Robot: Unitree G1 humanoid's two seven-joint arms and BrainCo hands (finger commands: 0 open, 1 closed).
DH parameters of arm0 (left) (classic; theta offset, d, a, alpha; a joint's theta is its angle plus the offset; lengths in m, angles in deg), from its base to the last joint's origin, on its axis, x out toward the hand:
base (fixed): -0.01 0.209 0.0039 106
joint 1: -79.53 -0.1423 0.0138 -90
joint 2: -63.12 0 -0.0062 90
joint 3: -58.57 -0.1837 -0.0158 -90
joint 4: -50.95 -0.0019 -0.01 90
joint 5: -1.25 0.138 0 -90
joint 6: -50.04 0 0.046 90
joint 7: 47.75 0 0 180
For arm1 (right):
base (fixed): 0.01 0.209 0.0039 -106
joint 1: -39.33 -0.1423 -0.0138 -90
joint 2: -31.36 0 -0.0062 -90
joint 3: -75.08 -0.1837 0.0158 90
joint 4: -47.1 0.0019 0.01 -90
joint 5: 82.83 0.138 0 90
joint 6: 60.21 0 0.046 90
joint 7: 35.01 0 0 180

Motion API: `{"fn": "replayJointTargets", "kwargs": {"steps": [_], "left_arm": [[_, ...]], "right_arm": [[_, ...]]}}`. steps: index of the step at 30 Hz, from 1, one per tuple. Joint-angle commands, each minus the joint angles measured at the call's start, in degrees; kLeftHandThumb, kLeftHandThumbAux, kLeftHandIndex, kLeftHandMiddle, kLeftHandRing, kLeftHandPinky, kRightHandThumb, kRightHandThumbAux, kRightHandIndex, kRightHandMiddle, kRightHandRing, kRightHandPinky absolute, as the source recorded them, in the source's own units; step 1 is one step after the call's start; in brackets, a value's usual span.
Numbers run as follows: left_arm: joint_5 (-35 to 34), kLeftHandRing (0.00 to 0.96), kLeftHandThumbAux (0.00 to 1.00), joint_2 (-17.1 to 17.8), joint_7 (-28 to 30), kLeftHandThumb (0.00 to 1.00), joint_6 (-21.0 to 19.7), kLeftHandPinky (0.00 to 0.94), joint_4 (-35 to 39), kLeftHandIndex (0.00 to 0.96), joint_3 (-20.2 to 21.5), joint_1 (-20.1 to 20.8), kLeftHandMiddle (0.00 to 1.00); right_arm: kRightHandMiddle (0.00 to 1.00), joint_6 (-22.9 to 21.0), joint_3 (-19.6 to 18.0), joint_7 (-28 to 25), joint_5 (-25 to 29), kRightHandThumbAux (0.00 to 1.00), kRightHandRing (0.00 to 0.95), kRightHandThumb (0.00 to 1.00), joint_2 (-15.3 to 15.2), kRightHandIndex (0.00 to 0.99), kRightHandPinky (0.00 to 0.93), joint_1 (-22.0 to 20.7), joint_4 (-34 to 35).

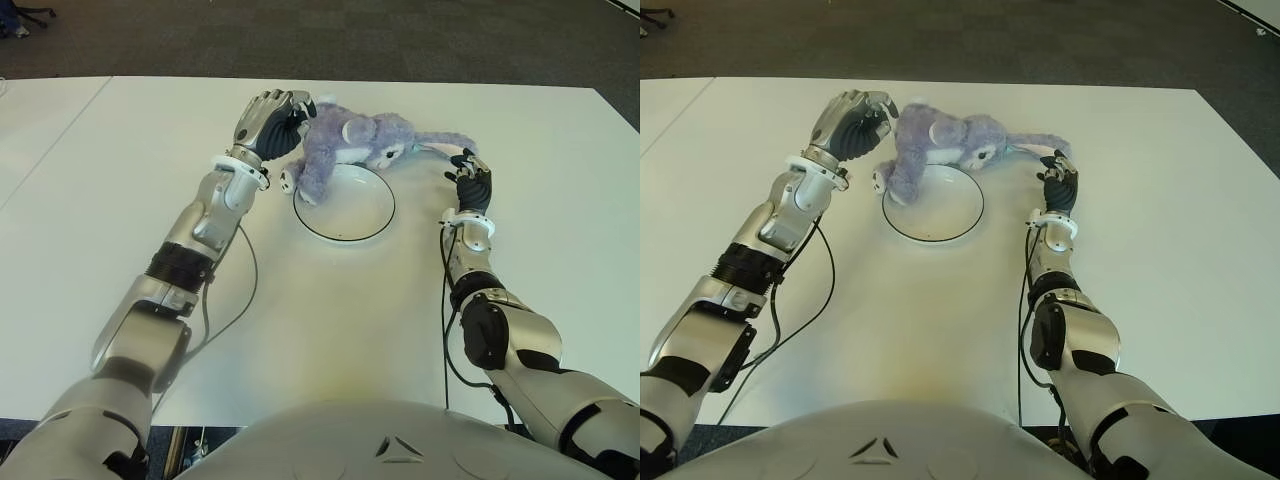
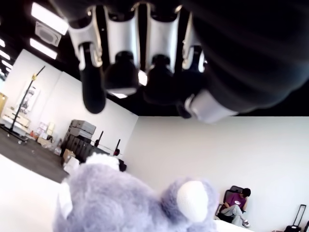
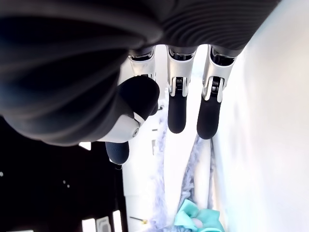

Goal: Put the doll into the plate.

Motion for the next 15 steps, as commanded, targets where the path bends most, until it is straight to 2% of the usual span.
{"fn": "replayJointTargets", "kwargs": {"steps": [1, 3, 4, 5, 6, 8, 9, 15], "left_arm": [[1.2, 0.636, 0.693, -0.7, -2.3, 0.722, 0.8, 0.57, -4.0, 0.423, 1.1, 2.1, 0.648], [1.1, 0.593, 0.693, -1.0, -2.8, 0.716, 1.3, 0.525, -5.6, 0.417, 1.0, 2.7, 0.602], [1.8, 0.534, 0.694, -2.0, -3.5, 0.71, 1.7, 0.469, -10.5, 0.412, -0.2, 4.1, 0.54], [2.4, 0.18, 0.511, -2.7, -4.1, 0.502, 2.1, 0.211, -14.1, 0.109, -1.2, 5.2, 0.149], [3.2, 0.09, 0.466, -3.0, -4.0, 0.447, 2.1, 0.146, -16.6, 0.032, -2.2, 6.1, 0.049], [4.1, 0.011, 0.42, -2.8, -3.4, 0.399, 2.1, 0.06, -18.3, 0.003, -3.2, 7.1, 0.006], [4.5, 0.002, 0.395, -2.6, -3.1, 0.375, 2.2, 0.015, -18.7, 0.0, -3.5, 7.4, 0.001], [6.7, 0.0, 0.36, -2.6, -3.8, 0.334, 3.6, 0.0, -23.4, 0.0, -5.8, 9.6, 0.0]], "right_arm": [[0.122, -6.9, -0.3, 0.0, 0.6, 0.702, 0.211, 1.0, 6.1, 0.43, 0.416, 11.1, -8.0], [0.122, -6.9, -0.4, -0.1, 0.6, 0.702, 0.213, 1.0, 6.1, 0.43, 0.417, 11.1, -8.0], [0.121, -6.9, -0.4, -0.3, 0.7, 0.702, 0.225, 1.0, 6.1, 0.43, 0.419, 11.0, -8.0], [0.12, -6.9, -0.5, -0.4, 0.8, 0.702, 0.254, 1.0, 6.2, 0.43, 0.421, 10.9, -8.1], [0.12, -6.9, -0.6, -0.6, 0.9, 0.702, 0.262, 1.0, 6.2, 0.43, 0.421, 10.9, -8.1], [0.117, -6.8, -0.8, -0.9, 1.1, 0.702, 0.271, 1.0, 6.3, 0.43, 0.421, 10.9, -8.1], [0.115, -6.7, -0.9, -1.0, 1.2, 0.702, 0.275, 1.0, 6.3, 0.43, 0.421, 10.9, -8.0], [0.113, -6.4, -1.5, -1.5, 1.5, 0.702, 0.28, 1.0, 6.5, 0.43, 0.42, 11.0, -8.0]]}}
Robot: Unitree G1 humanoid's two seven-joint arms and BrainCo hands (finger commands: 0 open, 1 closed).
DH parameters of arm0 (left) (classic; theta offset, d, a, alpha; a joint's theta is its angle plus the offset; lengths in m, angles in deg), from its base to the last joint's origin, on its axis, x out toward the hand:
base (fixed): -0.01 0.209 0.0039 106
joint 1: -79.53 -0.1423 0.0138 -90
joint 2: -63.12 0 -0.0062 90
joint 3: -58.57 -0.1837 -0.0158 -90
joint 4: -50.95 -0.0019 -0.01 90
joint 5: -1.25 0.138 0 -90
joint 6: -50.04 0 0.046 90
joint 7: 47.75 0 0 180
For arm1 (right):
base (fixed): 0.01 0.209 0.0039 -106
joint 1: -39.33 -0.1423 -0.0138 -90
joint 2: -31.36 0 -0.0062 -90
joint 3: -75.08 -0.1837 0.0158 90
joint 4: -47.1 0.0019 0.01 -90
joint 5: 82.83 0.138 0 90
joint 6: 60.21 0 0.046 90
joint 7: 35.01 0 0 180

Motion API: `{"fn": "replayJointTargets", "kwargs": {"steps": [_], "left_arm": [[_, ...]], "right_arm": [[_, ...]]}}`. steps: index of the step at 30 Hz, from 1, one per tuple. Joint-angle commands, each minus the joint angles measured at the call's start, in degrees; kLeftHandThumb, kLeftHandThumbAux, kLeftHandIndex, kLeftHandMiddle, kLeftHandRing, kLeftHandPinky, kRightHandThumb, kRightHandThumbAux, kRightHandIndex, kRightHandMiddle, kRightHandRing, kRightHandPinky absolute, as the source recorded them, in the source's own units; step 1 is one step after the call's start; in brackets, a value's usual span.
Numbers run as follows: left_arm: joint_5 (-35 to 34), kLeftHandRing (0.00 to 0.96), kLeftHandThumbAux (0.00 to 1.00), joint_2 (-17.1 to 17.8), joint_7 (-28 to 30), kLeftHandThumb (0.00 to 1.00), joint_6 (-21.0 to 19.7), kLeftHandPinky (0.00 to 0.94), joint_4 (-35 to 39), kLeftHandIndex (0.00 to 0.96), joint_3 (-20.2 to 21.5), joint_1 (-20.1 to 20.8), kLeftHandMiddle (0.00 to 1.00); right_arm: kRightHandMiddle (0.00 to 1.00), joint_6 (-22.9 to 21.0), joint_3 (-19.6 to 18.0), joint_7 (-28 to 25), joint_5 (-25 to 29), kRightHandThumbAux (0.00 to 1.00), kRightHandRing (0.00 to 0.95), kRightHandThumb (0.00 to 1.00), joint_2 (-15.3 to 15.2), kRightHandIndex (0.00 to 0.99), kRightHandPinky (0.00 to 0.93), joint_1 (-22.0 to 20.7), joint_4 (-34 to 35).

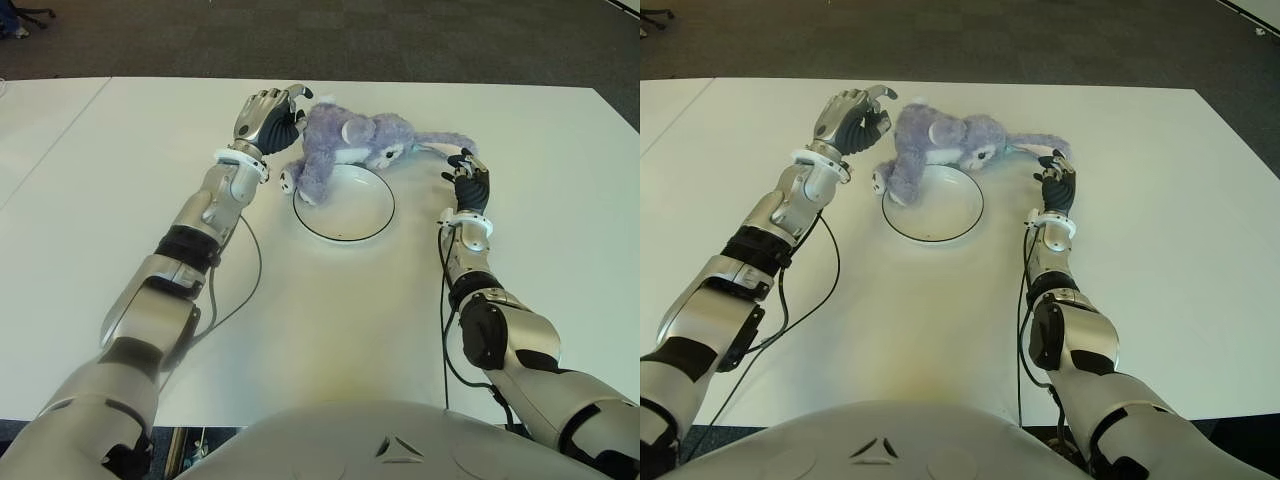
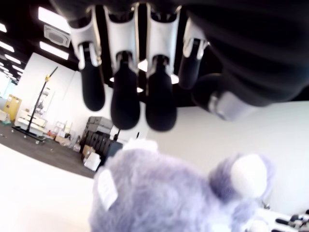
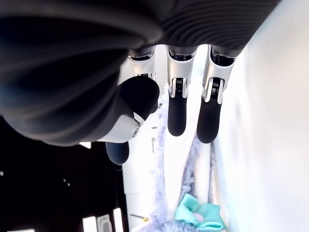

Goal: Put the doll into the plate.

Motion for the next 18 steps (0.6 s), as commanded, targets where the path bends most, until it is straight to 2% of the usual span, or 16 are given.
{"fn": "replayJointTargets", "kwargs": {"steps": [1, 11, 18], "left_arm": [[3.3, 0.0, 0.354, -0.7, -1.0, 0.33, 1.6, 0.0, -6.4, 0.0, -2.8, 2.5, 0.0], [6.5, 0.0, 0.289, -0.8, -4.0, 0.25, 2.2, 0.0, -12.2, 0.0, -5.6, 5.6, 0.0], [7.0, 0.0, 0.27, -1.7, -4.7, 0.214, 2.5, 0.0, -15.8, 0.0, -6.7, 7.2, 0.0]], "right_arm": [[0.112, -6.4, -0.9, -0.4, 1.1, 0.702, 0.28, 1.0, 6.1, 0.43, 0.42, 11.2, -8.0], [0.11, -6.7, -1.1, 0.4, 1.0, 0.702, 0.294, 1.0, 6.4, 0.429, 0.419, 11.1, -8.1], [0.11, -6.9, -0.8, 0.6, 0.8, 0.703, 0.219, 1.0, 6.5, 0.43, 0.41, 11.2, -8.1]]}}
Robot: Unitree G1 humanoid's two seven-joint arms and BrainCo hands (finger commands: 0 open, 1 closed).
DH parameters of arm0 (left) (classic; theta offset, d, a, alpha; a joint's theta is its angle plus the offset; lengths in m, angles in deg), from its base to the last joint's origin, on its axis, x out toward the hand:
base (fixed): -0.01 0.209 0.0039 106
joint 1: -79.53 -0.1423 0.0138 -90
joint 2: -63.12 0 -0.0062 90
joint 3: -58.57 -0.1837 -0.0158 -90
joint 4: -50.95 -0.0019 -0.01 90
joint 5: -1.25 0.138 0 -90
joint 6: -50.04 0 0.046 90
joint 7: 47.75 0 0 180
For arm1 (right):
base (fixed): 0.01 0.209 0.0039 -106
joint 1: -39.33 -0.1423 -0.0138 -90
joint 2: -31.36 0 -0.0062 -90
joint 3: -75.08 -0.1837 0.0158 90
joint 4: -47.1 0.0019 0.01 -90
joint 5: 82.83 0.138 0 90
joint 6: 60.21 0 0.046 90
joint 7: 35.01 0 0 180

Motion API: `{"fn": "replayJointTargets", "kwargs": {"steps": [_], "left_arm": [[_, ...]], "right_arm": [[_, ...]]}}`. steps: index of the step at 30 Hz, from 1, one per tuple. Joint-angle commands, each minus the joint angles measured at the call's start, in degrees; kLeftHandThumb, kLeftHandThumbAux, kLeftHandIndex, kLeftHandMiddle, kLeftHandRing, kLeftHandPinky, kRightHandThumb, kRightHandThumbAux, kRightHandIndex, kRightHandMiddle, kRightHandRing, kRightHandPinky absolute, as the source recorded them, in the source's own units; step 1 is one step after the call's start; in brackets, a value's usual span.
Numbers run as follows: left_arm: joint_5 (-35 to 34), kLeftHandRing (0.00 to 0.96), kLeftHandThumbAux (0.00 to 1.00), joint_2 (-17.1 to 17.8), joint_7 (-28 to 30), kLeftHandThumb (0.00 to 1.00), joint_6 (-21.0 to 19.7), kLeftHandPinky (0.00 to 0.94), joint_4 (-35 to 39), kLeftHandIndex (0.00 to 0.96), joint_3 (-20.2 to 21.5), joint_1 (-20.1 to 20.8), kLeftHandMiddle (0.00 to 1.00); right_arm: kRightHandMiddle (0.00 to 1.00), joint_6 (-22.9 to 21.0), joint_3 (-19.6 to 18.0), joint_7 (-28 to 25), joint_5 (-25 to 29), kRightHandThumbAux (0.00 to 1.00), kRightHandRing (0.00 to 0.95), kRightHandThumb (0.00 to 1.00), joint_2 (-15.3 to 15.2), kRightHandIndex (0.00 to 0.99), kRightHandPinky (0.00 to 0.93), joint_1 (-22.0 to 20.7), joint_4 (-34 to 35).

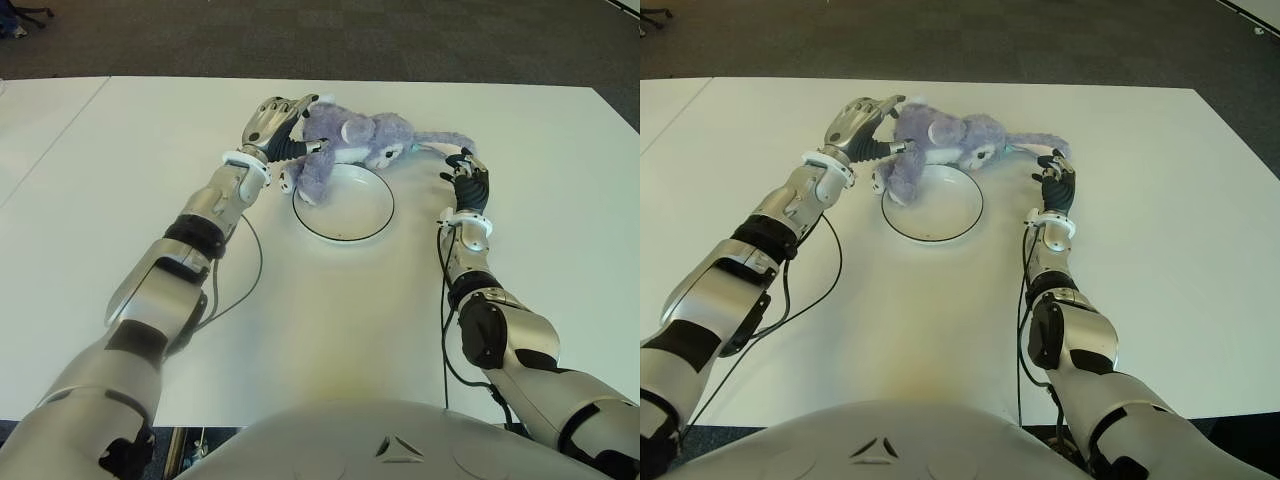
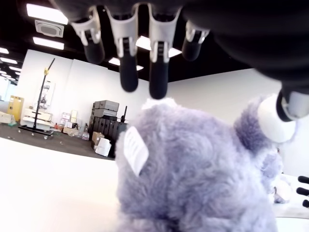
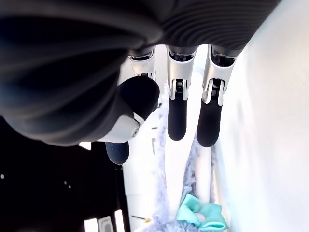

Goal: Put the doll into the plate.

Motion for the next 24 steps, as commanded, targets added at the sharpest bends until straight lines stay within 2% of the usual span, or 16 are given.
{"fn": "replayJointTargets", "kwargs": {"steps": [1, 5, 6, 7, 9, 24], "left_arm": [[2.0, 0.0, 0.27, -1.3, -1.3, 0.214, 0.7, 0.0, -4.5, 0.0, -2.0, 2.1, 0.0], [1.8, 0.0, 0.271, -1.9, -1.2, 0.211, 1.1, 0.0, -6.3, 0.0, -2.3, 2.8, 0.0], [1.7, 0.0, 0.274, -2.0, -0.8, 0.212, 1.3, 0.0, -6.7, 0.0, -2.4, 3.1, 0.0], [1.5, 0.0, 0.278, -2.1, -0.6, 0.216, 1.4, 0.0, -7.1, 0.0, -2.4, 3.2, 0.0], [1.1, 0.0, 0.284, -2.3, 0.0, 0.224, 1.6, 0.0, -7.9, 0.0, -2.6, 3.6, 0.0], [0.3, 0.0, 0.309, -3.5, 0.8, 0.233, 2.2, 0.0, -12.3, 0.0, -2.6, 5.5, 0.0]], "right_arm": [[0.11, -7.0, -0.3, 0.5, 0.5, 0.703, 0.219, 1.0, 6.1, 0.43, 0.41, 11.3, -8.1], [0.113, -6.9, -0.1, 0.7, 0.2, 0.703, 0.197, 1.0, 6.1, 0.43, 0.406, 11.3, -8.1], [0.113, -6.9, 0.1, 1.0, 0.1, 0.716, 0.183, 0.8, 6.1, 0.417, 0.264, 11.3, -8.1], [0.116, -6.9, 0.2, 1.1, -0.1, 0.72, 0.165, 0.748, 6.1, 0.414, 0.2, 11.3, -8.1], [0.121, -7.0, 0.4, 1.4, -0.3, 0.721, 0.141, 0.73, 6.0, 0.414, 0.162, 11.3, -8.1], [0.134, -7.4, 1.5, 3.7, -1.4, 0.722, 0.067, 0.717, 6.2, 0.414, 0.063, 11.2, -8.1]]}}
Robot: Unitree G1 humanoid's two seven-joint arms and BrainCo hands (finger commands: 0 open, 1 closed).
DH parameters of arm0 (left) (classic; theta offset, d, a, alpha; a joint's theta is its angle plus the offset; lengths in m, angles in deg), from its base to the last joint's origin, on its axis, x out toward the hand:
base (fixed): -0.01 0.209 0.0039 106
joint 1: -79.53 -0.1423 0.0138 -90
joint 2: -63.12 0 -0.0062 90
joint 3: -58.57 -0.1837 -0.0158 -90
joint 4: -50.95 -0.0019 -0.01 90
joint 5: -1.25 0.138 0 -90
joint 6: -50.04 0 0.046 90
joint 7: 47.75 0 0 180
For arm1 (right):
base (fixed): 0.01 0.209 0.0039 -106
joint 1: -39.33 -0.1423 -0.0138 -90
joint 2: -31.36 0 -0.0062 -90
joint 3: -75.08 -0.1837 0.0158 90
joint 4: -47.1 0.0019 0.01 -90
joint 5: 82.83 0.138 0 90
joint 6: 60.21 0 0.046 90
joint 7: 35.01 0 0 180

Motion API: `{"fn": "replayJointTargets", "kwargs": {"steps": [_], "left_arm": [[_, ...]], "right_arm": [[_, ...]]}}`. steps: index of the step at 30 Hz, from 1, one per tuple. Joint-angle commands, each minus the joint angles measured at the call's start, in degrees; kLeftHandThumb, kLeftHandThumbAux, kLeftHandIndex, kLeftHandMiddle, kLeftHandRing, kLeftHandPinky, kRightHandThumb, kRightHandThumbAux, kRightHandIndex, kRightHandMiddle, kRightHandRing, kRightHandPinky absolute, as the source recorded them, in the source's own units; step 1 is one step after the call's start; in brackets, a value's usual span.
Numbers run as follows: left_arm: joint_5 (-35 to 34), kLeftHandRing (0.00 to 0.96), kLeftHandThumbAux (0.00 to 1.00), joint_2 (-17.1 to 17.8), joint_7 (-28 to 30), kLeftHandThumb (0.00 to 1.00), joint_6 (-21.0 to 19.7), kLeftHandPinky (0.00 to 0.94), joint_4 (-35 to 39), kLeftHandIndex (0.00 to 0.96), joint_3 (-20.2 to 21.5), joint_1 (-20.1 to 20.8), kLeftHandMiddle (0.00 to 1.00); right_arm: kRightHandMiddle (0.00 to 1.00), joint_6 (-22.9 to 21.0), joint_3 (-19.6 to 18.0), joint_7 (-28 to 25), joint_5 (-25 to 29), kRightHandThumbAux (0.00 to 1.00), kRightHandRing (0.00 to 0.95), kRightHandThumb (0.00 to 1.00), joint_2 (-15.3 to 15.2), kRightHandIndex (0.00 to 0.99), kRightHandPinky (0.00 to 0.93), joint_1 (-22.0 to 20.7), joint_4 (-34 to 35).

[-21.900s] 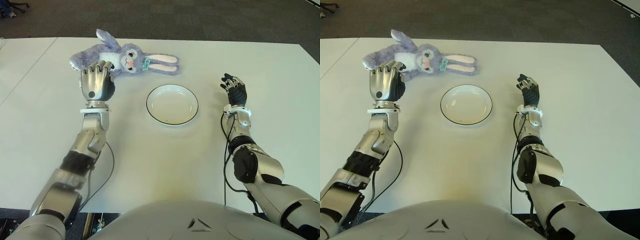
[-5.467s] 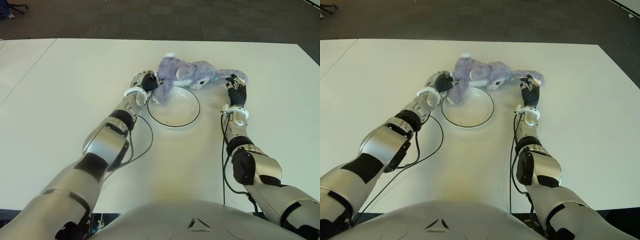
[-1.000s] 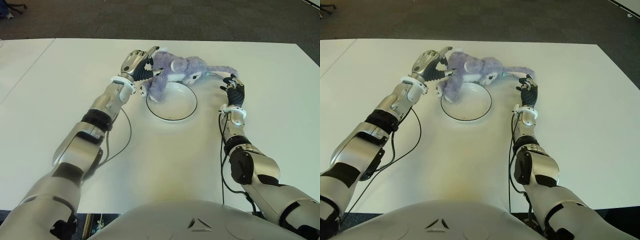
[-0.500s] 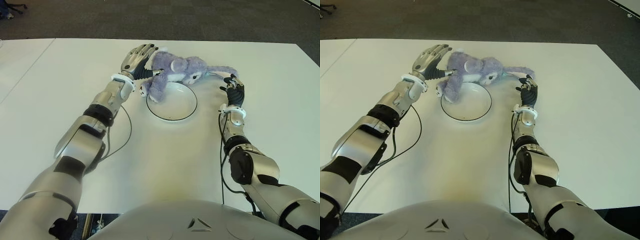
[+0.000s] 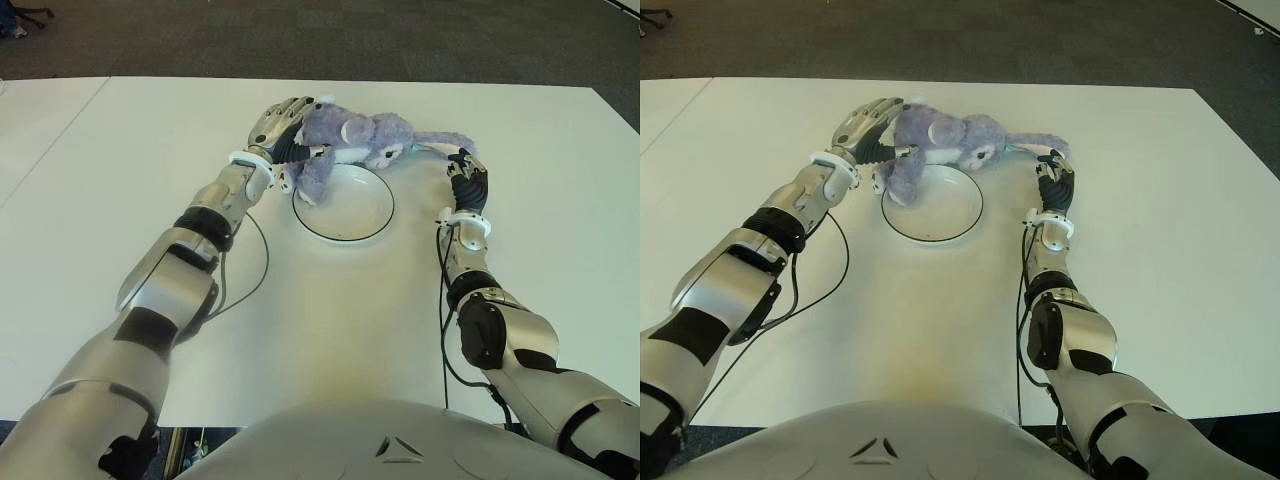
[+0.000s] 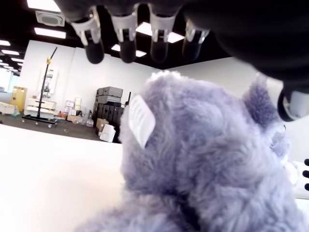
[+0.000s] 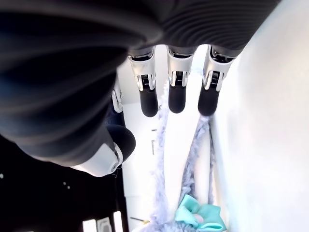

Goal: Put the doll into the plate.

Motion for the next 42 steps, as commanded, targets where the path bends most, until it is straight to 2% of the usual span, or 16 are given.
{"fn": "replayJointTargets", "kwargs": {"steps": [1, 11, 24, 32, 42], "left_arm": [[0.2, 0.0, 0.309, -1.0, 1.2, 0.229, 0.4, 0.0, -2.7, 0.0, -0.8, 1.6, 0.0], [0.3, 0.0, 0.315, -1.8, 0.6, 0.219, 0.2, 0.0, -4.3, 0.0, -0.9, 2.4, 0.0], [-0.2, 0.0, 0.33, -4.3, 1.1, 0.152, -1.7, 0.0, -6.1, 0.0, -0.6, 4.0, 0.0], [-1.7, 0.0, 0.339, -6.8, 1.9, 0.141, -3.2, 0.0, -7.6, 0.0, 0.4, 5.5, 0.0], [-6.0, 0.0, 0.335, -12.2, 1.8, 0.107, -6.2, 0.0, -9.3, 0.0, 3.2, 6.3, 0.0]], "right_arm": [[0.135, -7.4, 0.6, 1.8, -0.6, 0.723, 0.06, 0.716, 6.0, 0.414, 0.053, 11.3, -8.2], [0.139, -7.2, 0.8, 1.5, -0.7, 0.723, 0.051, 0.714, 6.0, 0.415, 0.044, 11.3, -8.2], [0.125, -6.9, 1.1, 1.1, -0.6, 0.722, 0.026, 0.715, 5.9, 0.416, 0.001, 11.4, -8.1], [0.12, -6.7, 1.2, 0.7, -0.4, 0.722, 0.019, 0.715, 5.8, 0.416, 0.0, 11.7, -8.2], [0.122, -6.9, 1.8, 1.7, -1.1, 0.722, 0.021, 0.715, 5.5, 0.416, 0.001, 11.8, -8.2]]}}
